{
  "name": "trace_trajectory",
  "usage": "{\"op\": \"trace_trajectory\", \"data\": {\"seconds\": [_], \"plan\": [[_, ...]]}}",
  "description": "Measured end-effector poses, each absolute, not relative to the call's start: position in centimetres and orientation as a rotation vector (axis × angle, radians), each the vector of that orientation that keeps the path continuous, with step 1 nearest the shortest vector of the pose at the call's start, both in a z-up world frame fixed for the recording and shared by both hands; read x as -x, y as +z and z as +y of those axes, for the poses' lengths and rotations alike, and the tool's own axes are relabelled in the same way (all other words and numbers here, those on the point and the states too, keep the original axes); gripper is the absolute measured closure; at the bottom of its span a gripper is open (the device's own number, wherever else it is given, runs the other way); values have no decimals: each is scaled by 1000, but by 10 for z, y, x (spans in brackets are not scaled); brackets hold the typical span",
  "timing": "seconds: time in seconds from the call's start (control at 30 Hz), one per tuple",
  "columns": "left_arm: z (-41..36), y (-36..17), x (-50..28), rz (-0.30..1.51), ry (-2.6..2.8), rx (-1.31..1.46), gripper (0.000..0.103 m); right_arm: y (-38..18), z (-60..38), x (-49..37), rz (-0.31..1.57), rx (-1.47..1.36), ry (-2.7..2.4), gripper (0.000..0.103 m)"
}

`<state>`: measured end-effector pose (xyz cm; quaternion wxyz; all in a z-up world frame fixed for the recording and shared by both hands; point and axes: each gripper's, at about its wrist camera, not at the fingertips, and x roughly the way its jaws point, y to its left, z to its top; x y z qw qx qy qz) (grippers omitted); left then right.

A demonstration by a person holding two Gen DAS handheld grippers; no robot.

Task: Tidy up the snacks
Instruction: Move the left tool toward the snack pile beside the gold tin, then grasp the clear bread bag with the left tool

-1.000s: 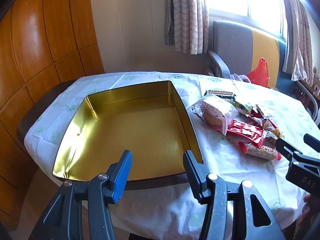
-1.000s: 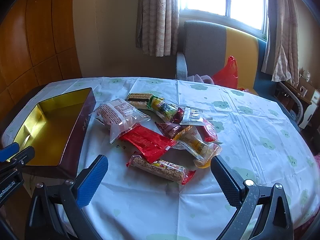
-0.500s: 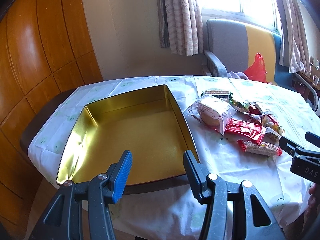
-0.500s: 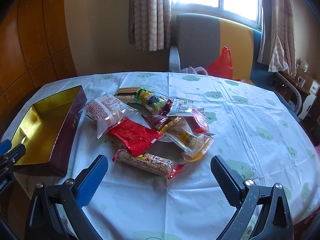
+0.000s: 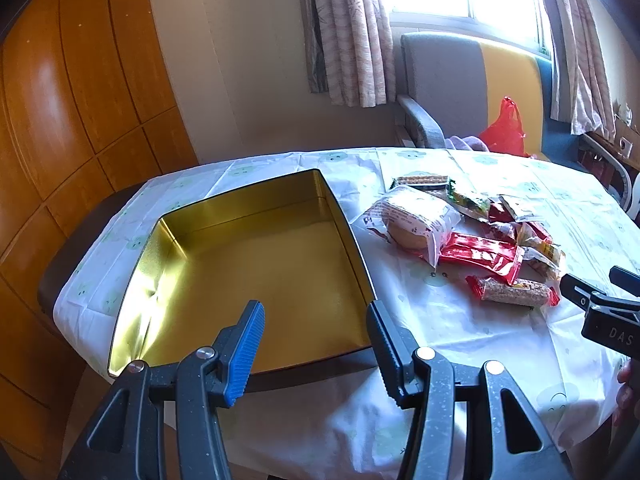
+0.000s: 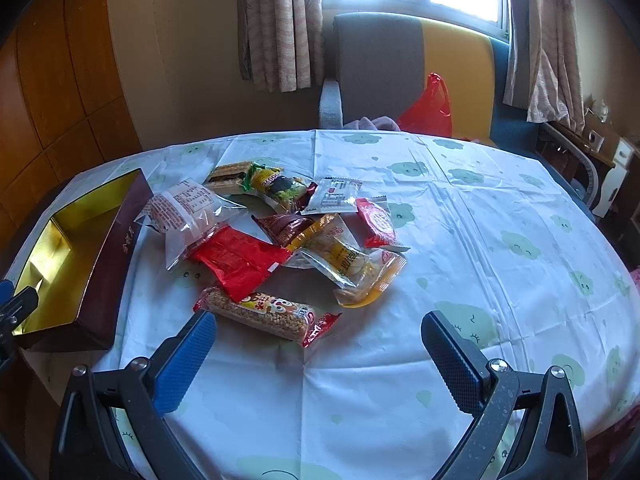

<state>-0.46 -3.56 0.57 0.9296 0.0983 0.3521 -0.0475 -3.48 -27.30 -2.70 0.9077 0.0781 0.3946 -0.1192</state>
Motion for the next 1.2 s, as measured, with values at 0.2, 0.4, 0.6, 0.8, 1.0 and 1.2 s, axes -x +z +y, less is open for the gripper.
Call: {"op": "trace_trajectory", "data": {"seconds": [0.2, 0.4, 0.6, 0.8, 1.0, 1.2], "plan": [[-44, 4, 1, 742, -120, -218, 49, -30, -280, 35, 819, -177, -251, 0], [-49, 2, -13, 819, -250, -152, 49, -40, -289, 34, 844, -214, -232, 0], [-70, 13, -39, 887, -395, -79, 49, -46, -300, 38, 842, -257, -217, 0], [-109, 3, -102, 1055, -426, -7, 28, -47, -308, 37, 830, -275, -206, 0], [-129, -28, -159, 1194, -335, 69, 22, -51, -315, 40, 828, -282, -185, 0], [-140, -38, -175, 1181, -260, 38, 21, -57, -327, 41, 837, -301, -192, 0]]}}
